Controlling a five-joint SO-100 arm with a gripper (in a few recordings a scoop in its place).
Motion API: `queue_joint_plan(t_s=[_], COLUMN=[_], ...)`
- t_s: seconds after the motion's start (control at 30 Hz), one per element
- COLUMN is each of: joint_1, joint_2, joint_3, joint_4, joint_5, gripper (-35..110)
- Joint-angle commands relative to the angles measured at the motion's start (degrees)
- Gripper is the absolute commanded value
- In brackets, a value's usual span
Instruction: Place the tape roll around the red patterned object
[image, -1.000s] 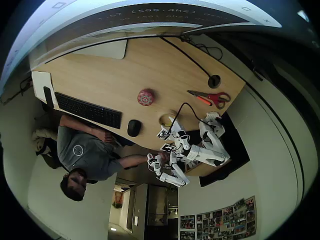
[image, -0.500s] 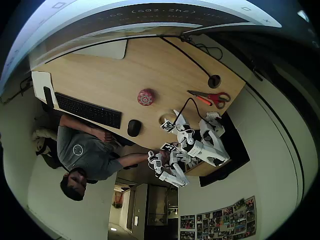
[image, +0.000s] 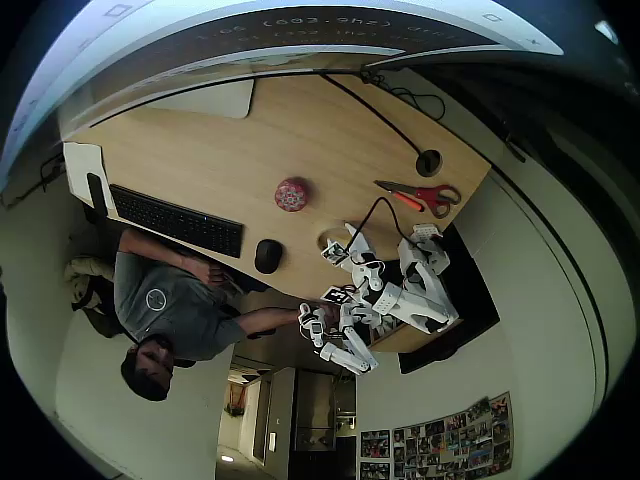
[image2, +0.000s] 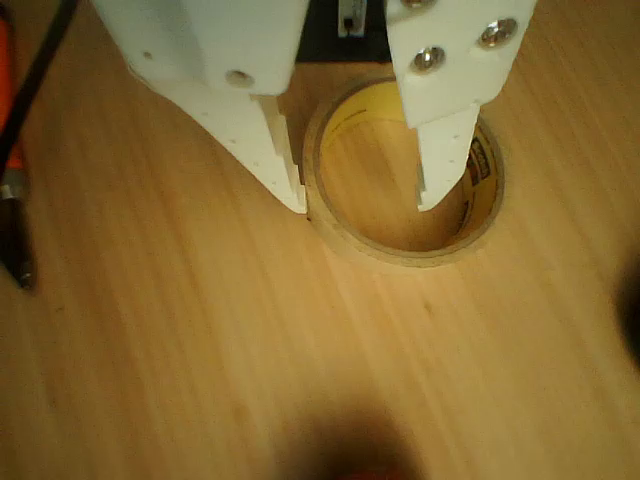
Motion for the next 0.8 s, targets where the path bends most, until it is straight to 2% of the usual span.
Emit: queue_joint_plan(t_s=[0.0,0.47,0.77], joint_1=[-3.3,-11.2,-12.6], joint_2=[2.0,3.3,1.8], joint_3=[1.9,4.4,4.9], joint_4=[-1.3,-2.5,-5.1], joint_5=[3.3,14.4,15.4], gripper=[29,27,25])
